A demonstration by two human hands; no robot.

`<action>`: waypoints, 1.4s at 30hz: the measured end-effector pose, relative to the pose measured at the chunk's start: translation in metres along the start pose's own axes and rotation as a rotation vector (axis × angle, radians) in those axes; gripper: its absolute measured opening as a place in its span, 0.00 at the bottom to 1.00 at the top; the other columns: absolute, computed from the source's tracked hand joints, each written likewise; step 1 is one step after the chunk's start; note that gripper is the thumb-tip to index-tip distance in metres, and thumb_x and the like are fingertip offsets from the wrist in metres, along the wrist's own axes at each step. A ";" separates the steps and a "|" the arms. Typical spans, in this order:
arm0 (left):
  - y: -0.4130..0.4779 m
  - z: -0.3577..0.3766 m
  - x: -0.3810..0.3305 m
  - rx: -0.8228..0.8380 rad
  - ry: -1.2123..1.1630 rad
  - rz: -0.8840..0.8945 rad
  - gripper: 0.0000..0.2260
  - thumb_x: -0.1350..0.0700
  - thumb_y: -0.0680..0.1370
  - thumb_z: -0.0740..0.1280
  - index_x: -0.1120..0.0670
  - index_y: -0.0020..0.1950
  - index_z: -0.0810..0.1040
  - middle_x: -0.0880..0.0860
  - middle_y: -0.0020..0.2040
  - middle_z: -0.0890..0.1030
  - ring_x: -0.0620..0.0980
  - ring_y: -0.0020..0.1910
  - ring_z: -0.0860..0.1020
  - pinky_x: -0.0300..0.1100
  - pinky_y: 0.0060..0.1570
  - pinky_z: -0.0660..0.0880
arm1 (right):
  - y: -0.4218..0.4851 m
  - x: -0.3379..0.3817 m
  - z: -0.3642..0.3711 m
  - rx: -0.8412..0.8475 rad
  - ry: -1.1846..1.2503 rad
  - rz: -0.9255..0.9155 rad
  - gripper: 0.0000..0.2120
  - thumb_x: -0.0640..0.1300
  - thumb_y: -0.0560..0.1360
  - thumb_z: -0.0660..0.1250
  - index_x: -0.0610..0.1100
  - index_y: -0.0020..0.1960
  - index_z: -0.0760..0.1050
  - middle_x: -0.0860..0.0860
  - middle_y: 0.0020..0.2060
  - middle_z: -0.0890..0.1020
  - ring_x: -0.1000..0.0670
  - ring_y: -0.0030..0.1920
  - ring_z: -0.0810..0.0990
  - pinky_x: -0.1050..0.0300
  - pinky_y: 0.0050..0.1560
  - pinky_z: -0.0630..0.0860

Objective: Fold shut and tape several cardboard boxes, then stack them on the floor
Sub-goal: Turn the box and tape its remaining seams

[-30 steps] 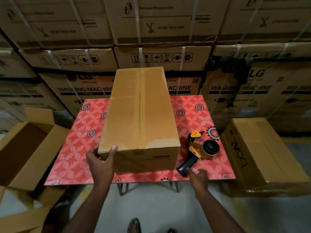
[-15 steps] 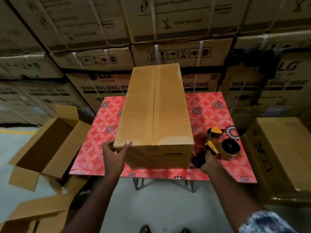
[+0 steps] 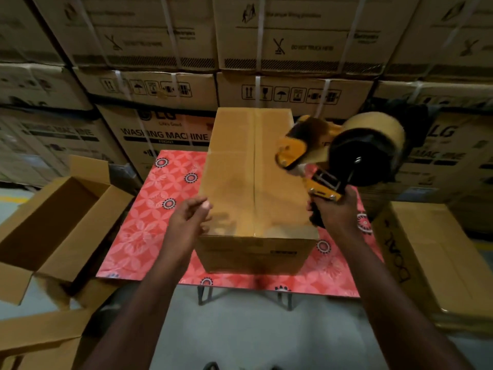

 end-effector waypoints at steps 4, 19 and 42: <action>-0.011 0.044 0.006 0.286 -0.527 -0.423 0.15 0.47 0.79 0.67 0.56 0.58 0.80 0.54 0.51 0.83 0.49 0.46 0.82 0.41 0.46 0.78 | -0.030 0.023 0.054 0.226 -0.198 -0.192 0.09 0.47 0.62 0.76 0.50 0.41 0.84 0.62 0.30 0.83 0.63 0.34 0.83 0.61 0.35 0.79; -0.040 -0.012 0.048 0.303 -0.800 -0.542 0.17 0.51 0.79 0.63 0.60 0.44 0.87 0.56 0.43 0.86 0.50 0.41 0.86 0.43 0.42 0.84 | -0.072 0.004 0.109 0.593 -0.403 -0.231 0.14 0.38 0.65 0.83 0.42 0.49 0.86 0.55 0.42 0.87 0.56 0.45 0.86 0.55 0.46 0.83; 0.010 -0.073 0.045 0.042 0.059 -0.253 0.14 0.70 0.81 0.60 0.60 0.42 0.82 0.53 0.30 0.81 0.51 0.30 0.76 0.40 0.33 0.79 | -0.059 0.028 0.124 0.566 -0.908 -0.397 0.17 0.62 0.68 0.69 0.48 0.40 0.81 0.54 0.30 0.81 0.54 0.31 0.79 0.54 0.31 0.75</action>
Point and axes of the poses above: each hand's wrist, its own y-axis towards the middle knuckle, its own z-axis out of the palm, x = y × z, the point moved 8 cm from there along y, towards the middle knuckle
